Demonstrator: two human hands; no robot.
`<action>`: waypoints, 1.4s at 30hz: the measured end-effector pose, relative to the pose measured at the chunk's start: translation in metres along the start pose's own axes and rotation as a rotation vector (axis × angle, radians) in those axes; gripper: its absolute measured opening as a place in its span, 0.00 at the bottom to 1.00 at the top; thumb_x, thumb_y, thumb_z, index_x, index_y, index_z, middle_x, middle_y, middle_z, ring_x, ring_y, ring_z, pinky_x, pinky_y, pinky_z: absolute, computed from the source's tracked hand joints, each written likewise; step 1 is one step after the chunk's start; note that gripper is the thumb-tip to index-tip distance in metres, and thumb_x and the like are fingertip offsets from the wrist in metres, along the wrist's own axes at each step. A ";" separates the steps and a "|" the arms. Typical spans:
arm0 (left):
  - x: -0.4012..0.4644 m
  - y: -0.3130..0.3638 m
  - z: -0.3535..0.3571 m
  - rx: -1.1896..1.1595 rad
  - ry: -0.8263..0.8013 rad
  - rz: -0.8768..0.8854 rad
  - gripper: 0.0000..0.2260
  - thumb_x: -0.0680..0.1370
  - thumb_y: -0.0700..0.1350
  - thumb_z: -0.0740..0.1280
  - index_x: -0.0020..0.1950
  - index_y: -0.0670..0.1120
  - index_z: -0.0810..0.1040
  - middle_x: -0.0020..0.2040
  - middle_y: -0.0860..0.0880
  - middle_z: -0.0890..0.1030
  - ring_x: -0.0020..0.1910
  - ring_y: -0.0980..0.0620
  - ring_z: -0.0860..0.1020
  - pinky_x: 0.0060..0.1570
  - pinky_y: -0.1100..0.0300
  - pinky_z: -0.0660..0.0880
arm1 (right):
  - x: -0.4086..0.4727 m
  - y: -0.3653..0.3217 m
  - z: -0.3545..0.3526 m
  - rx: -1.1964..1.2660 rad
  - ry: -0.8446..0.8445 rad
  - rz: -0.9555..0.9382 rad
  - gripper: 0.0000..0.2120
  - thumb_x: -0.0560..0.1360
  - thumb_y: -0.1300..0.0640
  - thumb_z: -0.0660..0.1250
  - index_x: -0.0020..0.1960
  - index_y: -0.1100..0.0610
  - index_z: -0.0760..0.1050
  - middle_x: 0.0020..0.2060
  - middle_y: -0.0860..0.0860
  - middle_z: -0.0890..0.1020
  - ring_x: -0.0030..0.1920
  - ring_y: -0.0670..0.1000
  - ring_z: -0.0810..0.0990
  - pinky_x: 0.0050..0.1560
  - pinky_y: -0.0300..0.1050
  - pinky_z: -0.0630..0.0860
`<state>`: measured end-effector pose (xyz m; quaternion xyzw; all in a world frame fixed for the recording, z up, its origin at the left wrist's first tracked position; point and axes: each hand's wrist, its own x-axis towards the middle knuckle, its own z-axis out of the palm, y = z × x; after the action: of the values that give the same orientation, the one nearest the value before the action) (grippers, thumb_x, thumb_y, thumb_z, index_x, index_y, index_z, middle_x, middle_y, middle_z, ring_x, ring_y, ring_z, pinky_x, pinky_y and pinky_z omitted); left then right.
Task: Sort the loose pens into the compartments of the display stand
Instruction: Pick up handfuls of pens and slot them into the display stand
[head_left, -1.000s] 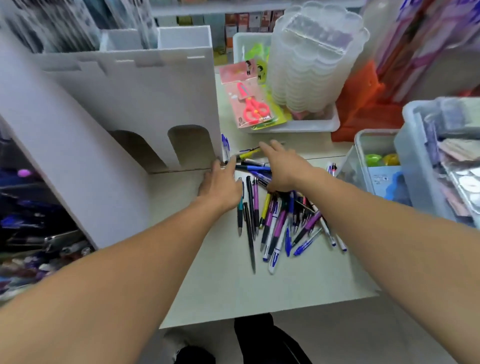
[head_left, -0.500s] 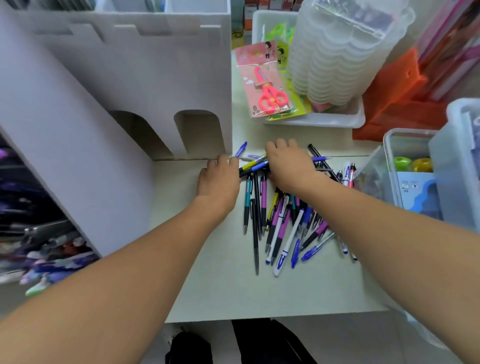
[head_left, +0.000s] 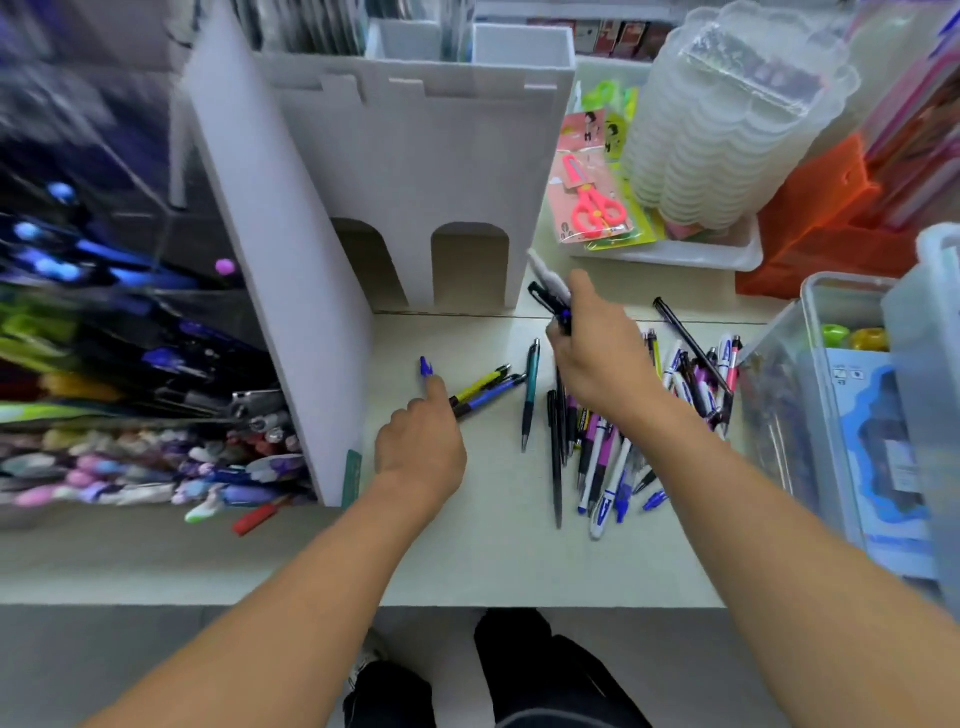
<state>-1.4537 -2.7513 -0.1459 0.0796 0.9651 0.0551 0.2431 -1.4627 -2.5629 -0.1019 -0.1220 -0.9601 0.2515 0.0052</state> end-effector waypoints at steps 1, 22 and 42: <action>0.002 0.002 0.000 -0.030 0.009 -0.017 0.32 0.79 0.39 0.62 0.79 0.41 0.50 0.59 0.42 0.77 0.56 0.41 0.77 0.45 0.53 0.67 | -0.005 -0.004 0.003 0.209 -0.022 0.071 0.04 0.80 0.59 0.60 0.54 0.56 0.67 0.40 0.55 0.77 0.40 0.61 0.73 0.41 0.54 0.70; 0.017 0.013 -0.045 -0.933 -0.242 -0.096 0.05 0.79 0.36 0.56 0.46 0.45 0.66 0.35 0.46 0.69 0.27 0.51 0.65 0.27 0.60 0.61 | -0.044 -0.018 -0.001 1.502 -0.225 0.753 0.12 0.84 0.57 0.62 0.43 0.60 0.72 0.33 0.56 0.75 0.32 0.53 0.76 0.33 0.44 0.78; -0.172 -0.181 -0.209 -1.400 0.171 0.184 0.14 0.68 0.41 0.79 0.26 0.50 0.78 0.23 0.55 0.70 0.23 0.56 0.67 0.25 0.69 0.64 | -0.088 -0.335 -0.046 1.111 -0.152 -0.040 0.13 0.78 0.53 0.69 0.42 0.63 0.78 0.38 0.62 0.83 0.41 0.63 0.83 0.50 0.67 0.81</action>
<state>-1.4269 -2.9737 0.0905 -0.0185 0.7082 0.6885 0.1551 -1.4521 -2.8439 0.1053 -0.0643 -0.6833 0.7273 0.0043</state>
